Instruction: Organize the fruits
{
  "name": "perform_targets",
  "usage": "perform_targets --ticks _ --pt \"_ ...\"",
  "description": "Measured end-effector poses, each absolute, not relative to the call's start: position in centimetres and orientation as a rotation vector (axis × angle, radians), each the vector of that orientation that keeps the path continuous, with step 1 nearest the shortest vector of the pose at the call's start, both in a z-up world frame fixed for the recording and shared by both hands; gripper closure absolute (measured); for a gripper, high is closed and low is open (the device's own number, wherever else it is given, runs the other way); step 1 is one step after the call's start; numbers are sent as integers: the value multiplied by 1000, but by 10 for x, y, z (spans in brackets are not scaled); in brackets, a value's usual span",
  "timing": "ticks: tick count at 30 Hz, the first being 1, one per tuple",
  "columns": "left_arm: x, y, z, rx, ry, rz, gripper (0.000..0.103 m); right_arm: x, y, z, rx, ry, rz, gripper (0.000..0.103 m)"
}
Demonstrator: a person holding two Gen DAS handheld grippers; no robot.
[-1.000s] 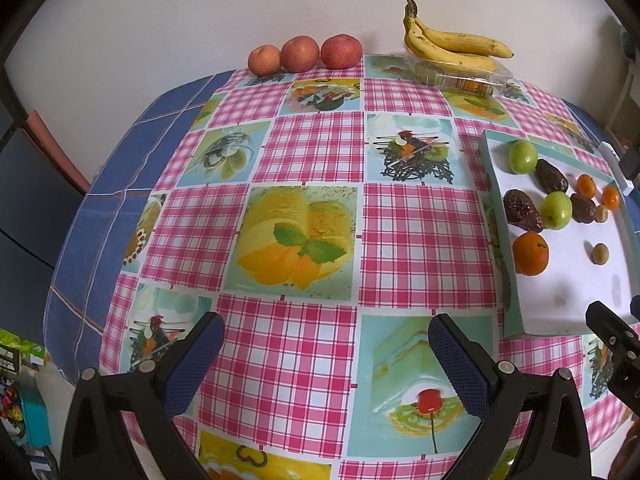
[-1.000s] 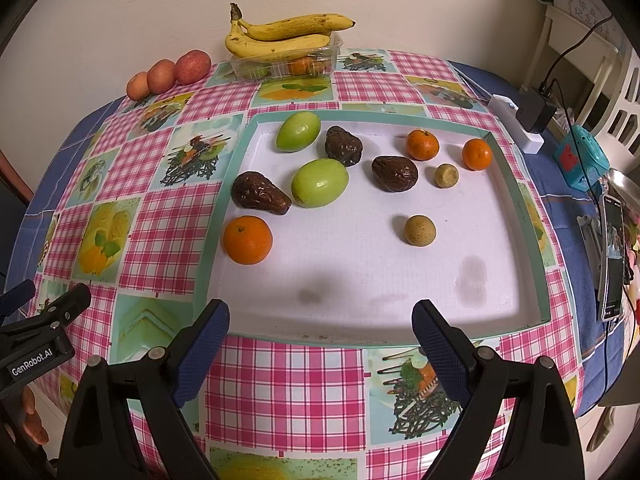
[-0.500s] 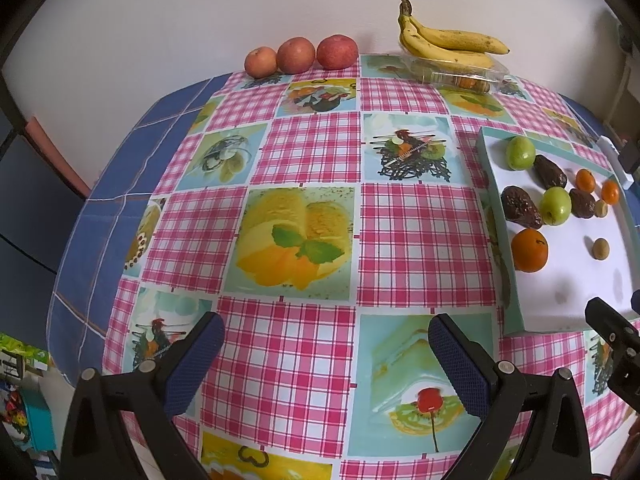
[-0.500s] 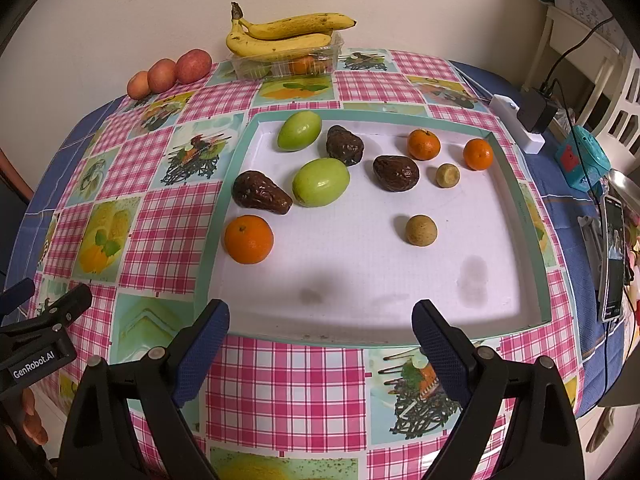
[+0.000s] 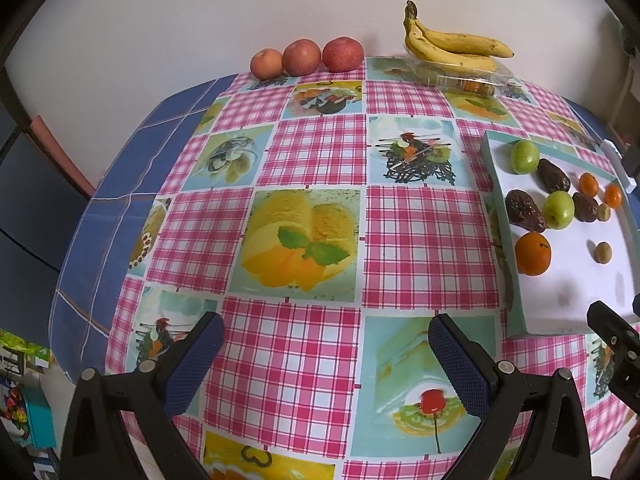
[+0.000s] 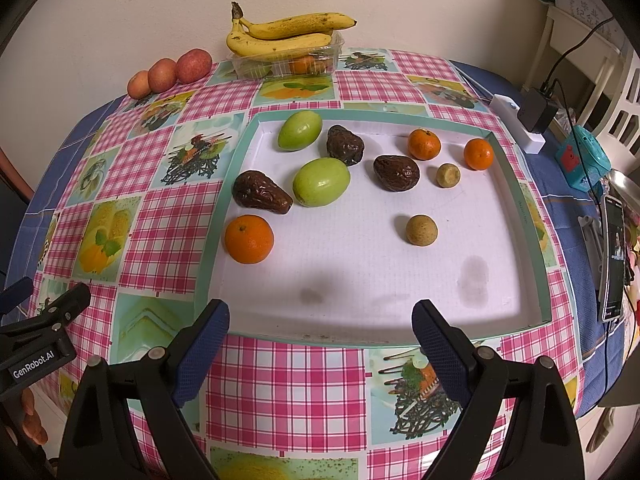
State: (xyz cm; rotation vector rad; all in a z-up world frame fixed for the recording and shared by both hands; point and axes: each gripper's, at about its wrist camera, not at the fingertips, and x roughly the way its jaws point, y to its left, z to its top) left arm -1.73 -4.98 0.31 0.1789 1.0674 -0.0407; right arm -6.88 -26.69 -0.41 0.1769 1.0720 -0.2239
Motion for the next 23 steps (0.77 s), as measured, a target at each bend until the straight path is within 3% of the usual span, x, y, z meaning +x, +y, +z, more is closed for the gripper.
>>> perform_targets --ticks 23 --pt "-17 -46 5 158 1059 -8 0 -69 -267 -5 175 1072 -222 10"
